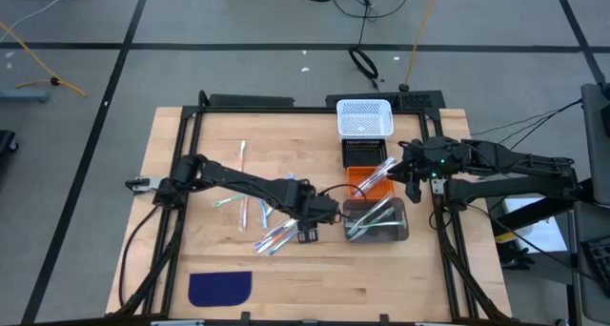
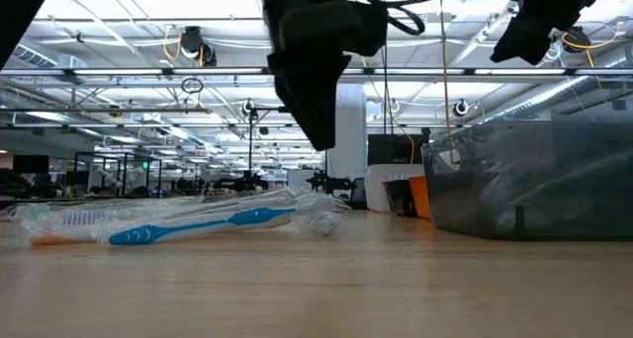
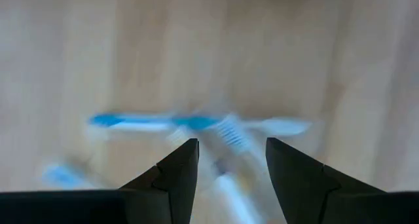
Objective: Pick & Place Toothbrushes
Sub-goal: Put the orange toothbrush into the black bin
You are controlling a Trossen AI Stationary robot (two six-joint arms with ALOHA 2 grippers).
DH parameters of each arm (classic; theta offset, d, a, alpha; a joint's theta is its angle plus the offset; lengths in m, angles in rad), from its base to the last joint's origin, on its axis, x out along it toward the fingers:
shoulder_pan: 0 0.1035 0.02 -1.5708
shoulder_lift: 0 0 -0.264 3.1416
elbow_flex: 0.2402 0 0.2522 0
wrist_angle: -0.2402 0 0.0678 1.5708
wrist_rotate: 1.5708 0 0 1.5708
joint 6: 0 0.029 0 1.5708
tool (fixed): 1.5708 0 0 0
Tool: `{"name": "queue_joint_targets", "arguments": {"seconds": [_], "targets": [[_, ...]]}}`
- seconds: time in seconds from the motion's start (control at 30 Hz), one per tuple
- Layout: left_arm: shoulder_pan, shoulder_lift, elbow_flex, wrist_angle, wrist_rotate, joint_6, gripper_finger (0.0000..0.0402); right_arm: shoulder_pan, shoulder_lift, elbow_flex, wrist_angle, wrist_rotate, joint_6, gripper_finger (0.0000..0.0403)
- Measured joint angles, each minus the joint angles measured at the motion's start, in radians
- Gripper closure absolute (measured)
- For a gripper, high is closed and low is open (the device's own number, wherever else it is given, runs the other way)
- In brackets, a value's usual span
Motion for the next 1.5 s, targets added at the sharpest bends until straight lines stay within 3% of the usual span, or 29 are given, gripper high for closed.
{"name": "queue_joint_targets", "arguments": {"seconds": [0.3,0.5,0.87,1.33,1.5], "targets": [[-0.010,-0.283,-0.426,0.225,0.004,-0.223,0.0220,0.000,-0.007,0.000,0.059,0.000,-0.001,0.0328],[-0.043,-0.347,-0.596,0.299,0.030,-0.393,0.0220,0.000,-0.007,0.000,0.093,0.000,0.001,0.0328],[-0.067,-0.345,-0.630,0.368,0.052,-0.385,0.0220,0.000,-0.007,0.000,0.117,0.000,0.003,0.0328],[-0.097,-0.256,-0.630,0.430,0.060,-0.422,0.0220,0.000,-0.006,0.000,0.119,0.002,0.017,0.0328],[-0.097,-0.259,-0.630,0.436,0.060,-0.438,0.0265,0.000,-0.004,0.000,0.117,0.002,0.017,0.0328]]}}
